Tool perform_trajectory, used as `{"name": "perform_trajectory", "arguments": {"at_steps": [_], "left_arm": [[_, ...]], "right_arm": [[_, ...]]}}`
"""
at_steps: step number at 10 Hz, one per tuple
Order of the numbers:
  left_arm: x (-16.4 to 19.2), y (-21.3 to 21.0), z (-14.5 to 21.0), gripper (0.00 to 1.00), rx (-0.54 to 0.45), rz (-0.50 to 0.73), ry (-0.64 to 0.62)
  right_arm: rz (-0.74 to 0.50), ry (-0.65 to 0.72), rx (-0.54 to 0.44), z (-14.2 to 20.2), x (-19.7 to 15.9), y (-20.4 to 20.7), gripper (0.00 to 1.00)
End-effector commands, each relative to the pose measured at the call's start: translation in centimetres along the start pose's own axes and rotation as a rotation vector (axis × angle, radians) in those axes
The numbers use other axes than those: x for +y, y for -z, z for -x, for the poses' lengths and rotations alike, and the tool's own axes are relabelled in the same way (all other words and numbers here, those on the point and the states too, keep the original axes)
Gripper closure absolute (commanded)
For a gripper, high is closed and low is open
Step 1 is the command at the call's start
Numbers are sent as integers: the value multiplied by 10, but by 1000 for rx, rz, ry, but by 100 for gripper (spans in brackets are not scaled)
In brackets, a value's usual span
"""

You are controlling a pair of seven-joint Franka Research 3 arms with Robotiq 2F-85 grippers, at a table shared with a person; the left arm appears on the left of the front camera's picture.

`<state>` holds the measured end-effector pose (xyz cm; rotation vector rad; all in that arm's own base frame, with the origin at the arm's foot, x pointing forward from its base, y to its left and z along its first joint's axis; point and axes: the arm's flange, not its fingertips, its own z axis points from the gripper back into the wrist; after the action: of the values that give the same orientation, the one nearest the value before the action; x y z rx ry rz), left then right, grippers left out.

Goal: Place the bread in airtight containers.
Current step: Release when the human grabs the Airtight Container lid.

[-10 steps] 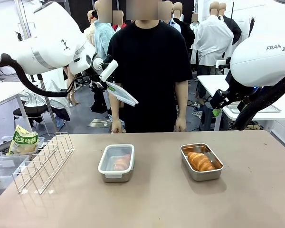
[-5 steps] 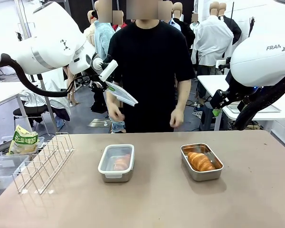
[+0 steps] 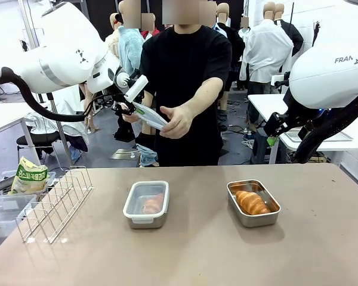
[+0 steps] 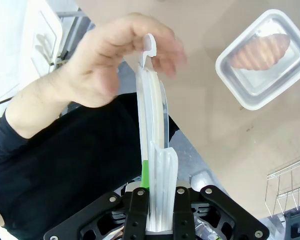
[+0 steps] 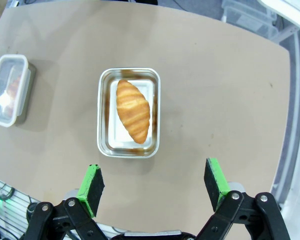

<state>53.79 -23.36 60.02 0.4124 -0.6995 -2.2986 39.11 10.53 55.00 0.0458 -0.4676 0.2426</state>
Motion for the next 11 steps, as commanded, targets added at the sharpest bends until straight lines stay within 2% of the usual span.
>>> {"name": "perform_trajectory", "arguments": {"at_steps": [1, 11], "left_arm": [[1, -2, 2, 100, 14, -10, 6], [1, -2, 2, 100, 14, -10, 6]], "right_arm": [[-1, 0, 0, 0, 0, 0, 0], [-1, 0, 0, 0, 0, 0, 0]]}}
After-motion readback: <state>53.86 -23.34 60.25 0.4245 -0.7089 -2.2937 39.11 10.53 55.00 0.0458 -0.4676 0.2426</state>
